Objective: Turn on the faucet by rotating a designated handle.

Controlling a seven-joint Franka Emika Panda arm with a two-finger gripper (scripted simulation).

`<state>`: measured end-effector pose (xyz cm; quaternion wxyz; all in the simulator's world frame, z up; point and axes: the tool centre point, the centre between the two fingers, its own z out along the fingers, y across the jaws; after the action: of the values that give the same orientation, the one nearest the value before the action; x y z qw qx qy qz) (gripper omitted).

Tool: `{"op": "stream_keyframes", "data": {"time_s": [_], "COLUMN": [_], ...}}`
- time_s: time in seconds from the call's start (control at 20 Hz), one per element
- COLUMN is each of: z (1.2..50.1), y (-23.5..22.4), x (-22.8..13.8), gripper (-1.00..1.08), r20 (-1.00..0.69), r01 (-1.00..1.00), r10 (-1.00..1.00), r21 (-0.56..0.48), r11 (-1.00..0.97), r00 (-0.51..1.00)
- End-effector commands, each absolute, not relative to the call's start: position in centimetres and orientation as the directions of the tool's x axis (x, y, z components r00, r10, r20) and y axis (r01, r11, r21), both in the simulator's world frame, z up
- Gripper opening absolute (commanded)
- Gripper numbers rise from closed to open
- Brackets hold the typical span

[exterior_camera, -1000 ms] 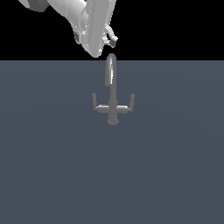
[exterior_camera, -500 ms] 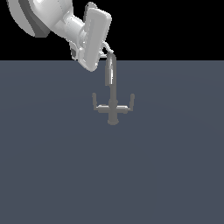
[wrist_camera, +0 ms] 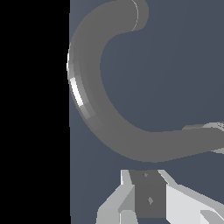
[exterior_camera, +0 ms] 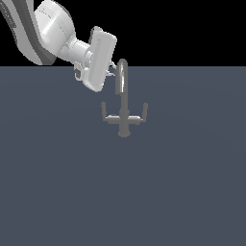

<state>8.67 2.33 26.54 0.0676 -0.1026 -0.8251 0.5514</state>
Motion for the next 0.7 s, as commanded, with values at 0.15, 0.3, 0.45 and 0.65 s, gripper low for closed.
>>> {"op": "stream_keyframes", "data": {"time_s": [0.15,0.3,0.45,0.65], "z": [24.2,22.9,21.6,19.9], "y": [3.2,3.7,4.2,4.9], "x": [9.7,10.2,10.6,11.0], "gripper": [-1.00,-1.00,-1.00,-1.00], "r20": [0.132,0.206,0.279,0.377], "r01": [-0.069,-0.156,-0.241,-0.351], "r10": [0.165,0.128,0.094,0.057], "r21": [-0.937,-0.934,-0.924,-0.901], "r11": [0.343,0.321,0.295,0.256], "r00": [-0.977,-0.970,-0.956,-0.925]}}
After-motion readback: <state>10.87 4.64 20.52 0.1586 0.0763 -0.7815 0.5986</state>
